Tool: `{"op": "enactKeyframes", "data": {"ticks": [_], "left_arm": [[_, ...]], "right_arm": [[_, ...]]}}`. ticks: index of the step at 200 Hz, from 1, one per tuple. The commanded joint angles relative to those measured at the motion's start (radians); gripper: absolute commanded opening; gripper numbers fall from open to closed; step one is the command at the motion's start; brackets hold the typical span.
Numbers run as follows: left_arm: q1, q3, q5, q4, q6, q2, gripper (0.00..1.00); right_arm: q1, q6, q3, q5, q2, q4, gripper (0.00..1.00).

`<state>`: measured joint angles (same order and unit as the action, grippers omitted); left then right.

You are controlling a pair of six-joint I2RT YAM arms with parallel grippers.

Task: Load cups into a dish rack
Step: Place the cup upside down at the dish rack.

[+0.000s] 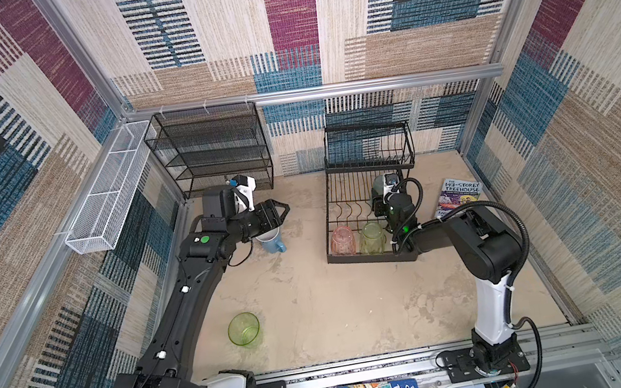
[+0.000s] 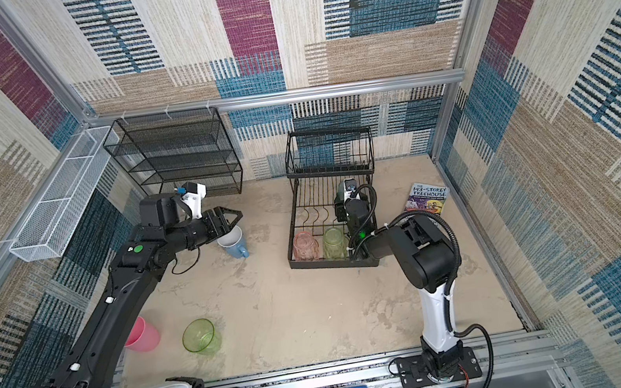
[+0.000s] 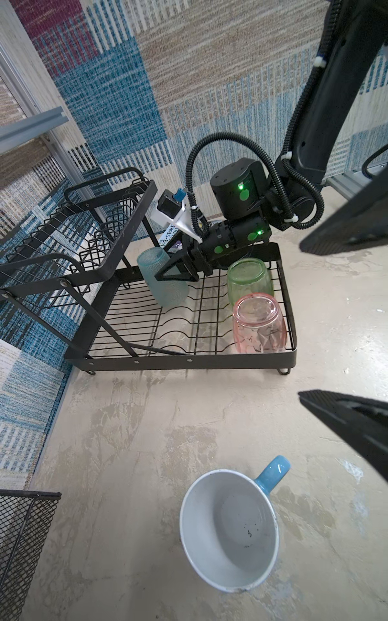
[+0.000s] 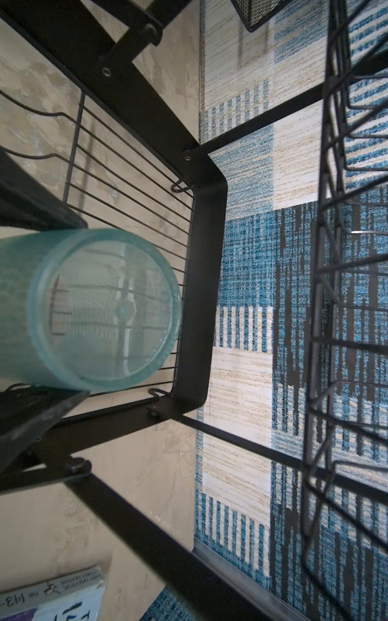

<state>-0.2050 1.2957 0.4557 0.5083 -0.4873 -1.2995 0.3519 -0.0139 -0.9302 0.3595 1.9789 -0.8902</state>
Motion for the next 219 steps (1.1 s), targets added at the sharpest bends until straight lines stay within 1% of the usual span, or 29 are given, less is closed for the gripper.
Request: {"op": "enactKeyframes", "data": {"ticks": [1,51,103,119,166,219], "left_arm": [[0.001,-0.002,0.02,-0.031,-0.005,0.001,0.67],[0.006,-0.006,0.019,-0.034,-0.009,0.01,0.67],[0.01,-0.012,0.017,-0.038,-0.011,0.018,0.67],[0.012,-0.012,0.016,-0.04,-0.01,0.02,0.67],[0.016,-0.014,0.017,-0.044,-0.014,0.017,0.67],[0.025,-0.021,0.024,-0.056,-0.02,0.016,0.67]], "right_arm": [[-0.004,-0.027,-0.022,0.033,0.011,0.014,0.48],[-0.02,-0.07,-0.086,0.061,0.037,0.103,0.5],[-0.02,-0.072,-0.107,0.07,0.045,0.129,0.66],[-0.02,-0.07,-0.103,0.071,0.044,0.125,0.72],[-0.019,-0.065,-0.069,0.068,0.026,0.084,0.86],[-0.014,-0.061,-0.021,0.082,-0.009,0.041,0.94]]}}
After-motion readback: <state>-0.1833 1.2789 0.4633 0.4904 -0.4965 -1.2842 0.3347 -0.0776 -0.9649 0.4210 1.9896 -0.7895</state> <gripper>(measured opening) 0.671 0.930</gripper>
